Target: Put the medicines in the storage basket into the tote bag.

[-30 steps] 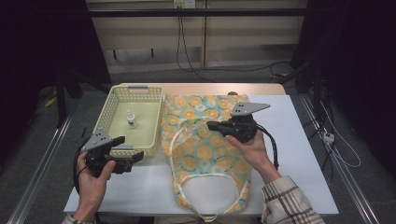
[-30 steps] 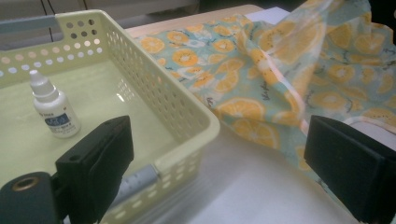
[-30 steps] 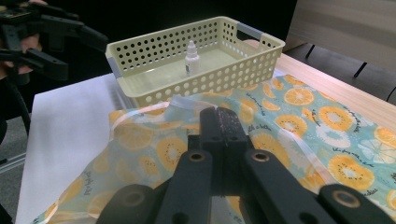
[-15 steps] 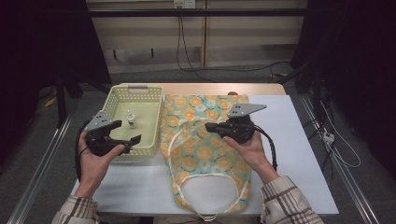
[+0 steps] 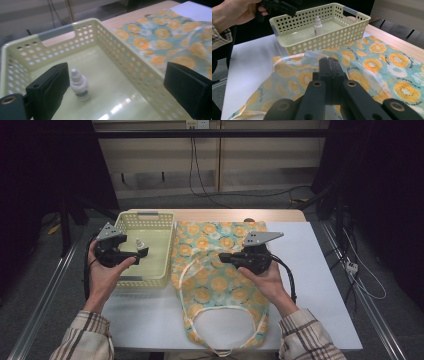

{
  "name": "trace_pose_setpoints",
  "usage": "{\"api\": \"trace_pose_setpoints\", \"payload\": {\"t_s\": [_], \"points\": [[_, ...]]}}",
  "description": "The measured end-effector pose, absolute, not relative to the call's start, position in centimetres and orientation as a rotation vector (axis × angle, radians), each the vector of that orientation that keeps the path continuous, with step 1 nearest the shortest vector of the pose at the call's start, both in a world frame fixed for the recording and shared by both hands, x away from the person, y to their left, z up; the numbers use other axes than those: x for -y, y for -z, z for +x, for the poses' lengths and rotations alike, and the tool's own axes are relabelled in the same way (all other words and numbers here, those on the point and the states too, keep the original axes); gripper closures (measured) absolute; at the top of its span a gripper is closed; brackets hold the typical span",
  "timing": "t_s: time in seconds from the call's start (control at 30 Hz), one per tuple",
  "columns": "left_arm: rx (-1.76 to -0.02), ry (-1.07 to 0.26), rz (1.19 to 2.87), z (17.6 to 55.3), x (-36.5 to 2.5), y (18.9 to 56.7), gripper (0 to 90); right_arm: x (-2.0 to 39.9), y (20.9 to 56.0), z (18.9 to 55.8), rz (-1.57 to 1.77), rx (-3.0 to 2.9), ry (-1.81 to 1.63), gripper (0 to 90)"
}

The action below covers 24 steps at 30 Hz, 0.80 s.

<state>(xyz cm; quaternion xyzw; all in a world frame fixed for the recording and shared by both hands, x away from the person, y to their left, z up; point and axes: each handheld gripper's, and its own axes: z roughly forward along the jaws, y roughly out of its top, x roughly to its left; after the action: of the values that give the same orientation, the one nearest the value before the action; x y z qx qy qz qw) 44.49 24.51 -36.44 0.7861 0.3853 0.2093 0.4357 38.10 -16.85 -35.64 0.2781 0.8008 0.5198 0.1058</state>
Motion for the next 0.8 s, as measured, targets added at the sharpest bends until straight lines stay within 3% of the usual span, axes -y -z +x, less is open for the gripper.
{"api": "trace_pose_setpoints", "payload": {"t_s": [0.47,0.63,0.7,0.8], "points": [[-1.043,-0.496,2.019,48.8,-24.7,38.1,9.5,16.6,35.9,38.2,0.81,-2.372,-1.532,90.0],[-1.089,-0.455,2.049,50.3,-24.6,39.0,14.2,16.5,35.9,38.1,0.808,-2.379,-1.53,90.0],[-1.108,-0.434,2.077,50.9,-24.4,39.7,23.7,16.4,36.0,38.2,0.798,-2.387,-1.524,90.0],[-1.149,-0.436,2.097,51.6,-24.5,40.7,24.8,16.3,36.1,38.2,0.798,-2.392,-1.521,90.0]]}}
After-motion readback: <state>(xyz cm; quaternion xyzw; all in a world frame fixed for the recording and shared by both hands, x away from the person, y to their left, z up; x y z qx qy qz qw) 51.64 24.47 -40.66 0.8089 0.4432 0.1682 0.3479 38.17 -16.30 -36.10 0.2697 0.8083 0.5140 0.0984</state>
